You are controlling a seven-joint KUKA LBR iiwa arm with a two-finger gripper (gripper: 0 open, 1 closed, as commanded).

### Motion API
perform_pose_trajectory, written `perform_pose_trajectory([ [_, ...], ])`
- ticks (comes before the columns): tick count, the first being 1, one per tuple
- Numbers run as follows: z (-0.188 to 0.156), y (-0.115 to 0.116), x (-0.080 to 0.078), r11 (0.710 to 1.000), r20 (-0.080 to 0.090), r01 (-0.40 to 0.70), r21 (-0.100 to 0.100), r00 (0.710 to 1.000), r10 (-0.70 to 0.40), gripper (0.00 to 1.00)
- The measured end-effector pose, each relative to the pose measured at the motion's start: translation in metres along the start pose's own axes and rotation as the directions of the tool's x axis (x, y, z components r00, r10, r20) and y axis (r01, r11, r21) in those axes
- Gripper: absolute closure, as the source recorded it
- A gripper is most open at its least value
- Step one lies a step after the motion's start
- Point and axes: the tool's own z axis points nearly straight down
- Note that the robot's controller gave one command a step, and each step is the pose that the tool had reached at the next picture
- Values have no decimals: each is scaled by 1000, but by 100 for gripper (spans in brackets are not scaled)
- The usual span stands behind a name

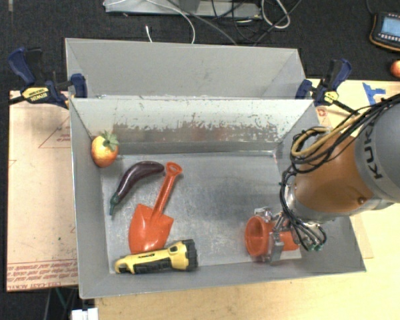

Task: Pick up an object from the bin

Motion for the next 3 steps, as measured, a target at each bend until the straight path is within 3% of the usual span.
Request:
perform_pose_trajectory([
  [3, -18, 1, 0, 1000, -1, 2, -1, 1000, -2, 100],
])
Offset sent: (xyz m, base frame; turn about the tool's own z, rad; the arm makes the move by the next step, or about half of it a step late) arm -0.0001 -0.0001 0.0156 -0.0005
